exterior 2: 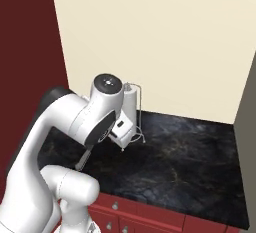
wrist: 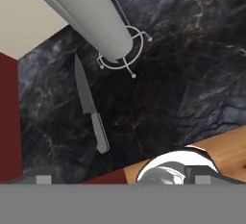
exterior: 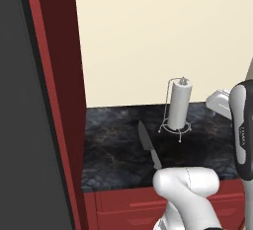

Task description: Move the cutting board and knife to the sink. Then move spray from the cabinet to the counter.

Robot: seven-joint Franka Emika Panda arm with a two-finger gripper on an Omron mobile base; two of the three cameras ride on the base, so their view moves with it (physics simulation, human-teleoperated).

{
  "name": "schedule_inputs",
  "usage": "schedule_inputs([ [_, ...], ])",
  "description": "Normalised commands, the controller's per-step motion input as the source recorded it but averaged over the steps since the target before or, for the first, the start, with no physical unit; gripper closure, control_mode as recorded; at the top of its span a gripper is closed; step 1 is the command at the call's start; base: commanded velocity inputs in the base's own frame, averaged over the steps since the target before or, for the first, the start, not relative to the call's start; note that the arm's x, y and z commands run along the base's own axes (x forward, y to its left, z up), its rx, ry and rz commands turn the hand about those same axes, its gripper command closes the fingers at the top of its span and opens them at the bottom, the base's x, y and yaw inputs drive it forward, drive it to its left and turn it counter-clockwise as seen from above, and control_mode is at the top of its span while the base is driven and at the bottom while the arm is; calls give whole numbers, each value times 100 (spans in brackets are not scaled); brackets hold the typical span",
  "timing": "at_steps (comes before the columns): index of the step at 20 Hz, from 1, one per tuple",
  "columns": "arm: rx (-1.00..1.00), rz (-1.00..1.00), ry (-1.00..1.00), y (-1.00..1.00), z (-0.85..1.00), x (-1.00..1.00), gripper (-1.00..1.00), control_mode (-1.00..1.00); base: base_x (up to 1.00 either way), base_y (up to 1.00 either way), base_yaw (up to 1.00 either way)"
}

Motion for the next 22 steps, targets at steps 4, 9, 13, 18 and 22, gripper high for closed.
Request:
schedule_inputs([
  [4, 0, 0, 0, 0, 0, 0, -100, 100, 71, 25, 0],
  [9, 0, 0, 0, 0, 0, 0, -100, 100, 9, 3, 0],
  [13, 0, 0, 0, 0, 0, 0, -100, 100, 0, 0, 0],
  [18, 0, 0, 0, 0, 0, 0, -100, 100, 0, 4, 0],
  [22, 0, 0, 0, 0, 0, 0, -100, 100, 0, 14, 0],
])
